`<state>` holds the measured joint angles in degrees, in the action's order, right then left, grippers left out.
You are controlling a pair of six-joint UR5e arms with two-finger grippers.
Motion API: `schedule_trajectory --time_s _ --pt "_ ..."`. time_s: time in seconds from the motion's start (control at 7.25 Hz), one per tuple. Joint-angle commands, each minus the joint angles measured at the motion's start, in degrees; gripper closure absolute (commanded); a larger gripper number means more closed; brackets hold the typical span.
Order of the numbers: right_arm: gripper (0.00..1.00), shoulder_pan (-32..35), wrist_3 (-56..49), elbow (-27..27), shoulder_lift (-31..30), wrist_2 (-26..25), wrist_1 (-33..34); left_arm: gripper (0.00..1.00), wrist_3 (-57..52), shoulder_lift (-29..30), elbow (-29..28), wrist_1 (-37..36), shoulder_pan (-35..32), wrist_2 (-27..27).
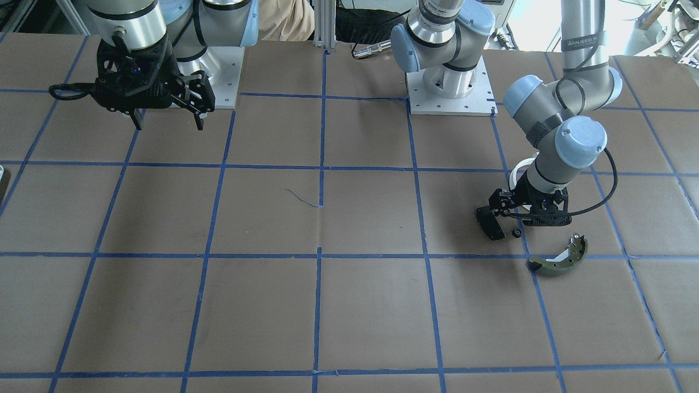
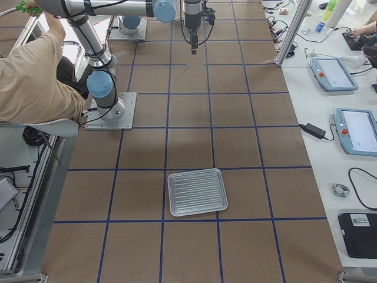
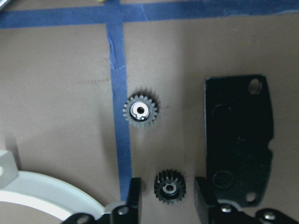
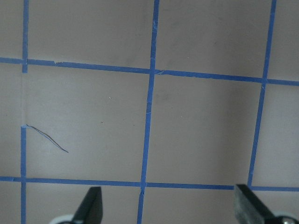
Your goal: Place bearing gear from tray to pile
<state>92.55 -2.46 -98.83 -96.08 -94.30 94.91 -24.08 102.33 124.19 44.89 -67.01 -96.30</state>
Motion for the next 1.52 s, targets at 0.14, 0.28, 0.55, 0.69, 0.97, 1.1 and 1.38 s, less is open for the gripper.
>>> schedule_trajectory --time_s 0.14,0.28,0.55,0.69,0.97,1.1,1.38 --pt "0.00 0.00 -0.01 -0.05 0.01 0.08 0.10 0.00 0.35 -3.10 -8.22 9.55 -2.50 0.06" --pt "0.00 0.00 -0.01 -0.05 0.01 0.08 0.10 0.00 1.48 -3.98 -14.52 18.39 -5.30 0.06" --pt "0.00 0.00 0.08 -0.13 0.10 0.08 0.10 0.00 11.89 -5.64 -26.66 34.84 -12.76 0.06" --pt "0.00 0.00 0.08 -0.13 0.10 0.26 0.19 0.00 20.04 -7.31 -30.28 37.78 -17.58 2.14" --pt "0.00 0.00 0.08 -0.05 0.10 0.35 0.19 0.00 29.24 -10.83 -32.60 40.53 -26.56 3.66" --pt "0.00 0.00 0.08 -0.05 0.10 0.35 0.19 0.00 30.66 -12.41 -33.04 40.71 -28.16 4.10" --pt "0.00 0.00 0.08 -0.05 0.10 0.35 0.19 0.00 30.41 -13.13 -33.05 42.38 -28.18 5.33"
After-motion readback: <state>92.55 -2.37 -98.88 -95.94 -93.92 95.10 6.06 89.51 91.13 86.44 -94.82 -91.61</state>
